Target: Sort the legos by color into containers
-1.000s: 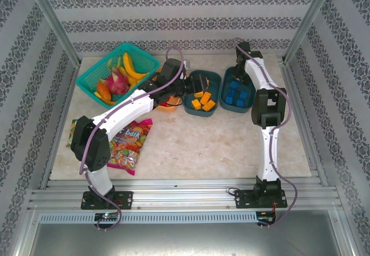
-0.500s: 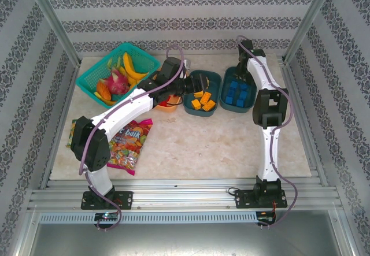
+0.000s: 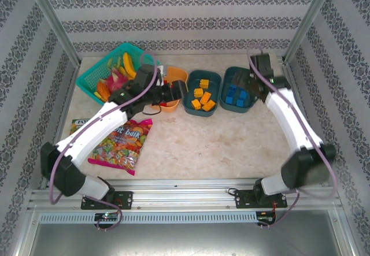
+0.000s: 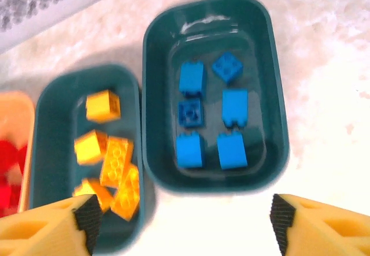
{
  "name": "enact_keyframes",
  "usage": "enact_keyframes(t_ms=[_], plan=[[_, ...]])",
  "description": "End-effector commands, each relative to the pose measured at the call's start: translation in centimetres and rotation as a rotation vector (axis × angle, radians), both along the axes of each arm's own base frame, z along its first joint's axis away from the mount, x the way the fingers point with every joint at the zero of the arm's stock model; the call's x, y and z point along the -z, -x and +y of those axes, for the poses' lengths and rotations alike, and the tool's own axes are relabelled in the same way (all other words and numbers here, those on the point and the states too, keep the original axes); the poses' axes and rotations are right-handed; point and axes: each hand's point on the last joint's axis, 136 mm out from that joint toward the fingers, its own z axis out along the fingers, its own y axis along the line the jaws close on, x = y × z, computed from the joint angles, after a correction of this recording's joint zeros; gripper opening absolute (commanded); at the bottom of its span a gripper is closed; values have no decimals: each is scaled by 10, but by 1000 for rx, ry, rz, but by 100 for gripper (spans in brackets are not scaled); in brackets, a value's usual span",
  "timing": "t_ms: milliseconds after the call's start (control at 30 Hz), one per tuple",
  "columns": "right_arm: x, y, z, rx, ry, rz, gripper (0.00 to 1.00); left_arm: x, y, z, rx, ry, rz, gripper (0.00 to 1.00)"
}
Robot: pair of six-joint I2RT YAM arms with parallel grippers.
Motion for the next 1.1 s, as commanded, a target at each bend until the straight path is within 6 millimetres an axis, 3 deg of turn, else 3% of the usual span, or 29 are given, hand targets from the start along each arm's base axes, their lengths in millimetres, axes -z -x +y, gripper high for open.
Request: enact_keyframes(t_ms=[0, 100, 167, 267, 333, 400, 467, 600, 733, 833, 967, 1067], plan=[[16, 42, 12, -127, -3, -13, 98, 28, 26, 61, -142, -154, 79, 99], [27, 89, 19, -209, -29, -27, 98, 45, 52, 112, -296, -217, 172, 100], [34, 112, 18, -230, -35, -25, 98, 50, 67, 128, -294, -264, 172, 100], [40, 129, 8, -196, -12, -33, 98, 52, 83, 144, -275, -342, 139, 100], [43, 131, -19, -59, 68, -29, 98, 49, 89, 169, -339, -443, 116, 100], [43, 126, -46, 72, 160, -50, 98, 44, 92, 206, -492, -577, 86, 100], [41, 115, -57, 98, 231, -104, 98, 39, 91, 234, -582, -721, 17, 100], [53, 92, -77, 129, 409, -240, 98, 53, 71, 252, -556, -896, -193, 100], [88, 77, -87, 119, 491, -241, 98, 95, 68, 281, -573, -912, -101, 100], [112, 64, -88, 82, 487, -194, 98, 127, 58, 289, -515, -934, -54, 100], [116, 38, -80, 27, 485, -283, 98, 155, 43, 297, -542, -863, -92, 100], [120, 21, -81, 21, 458, -292, 98, 164, 28, 299, -559, -796, -146, 100]])
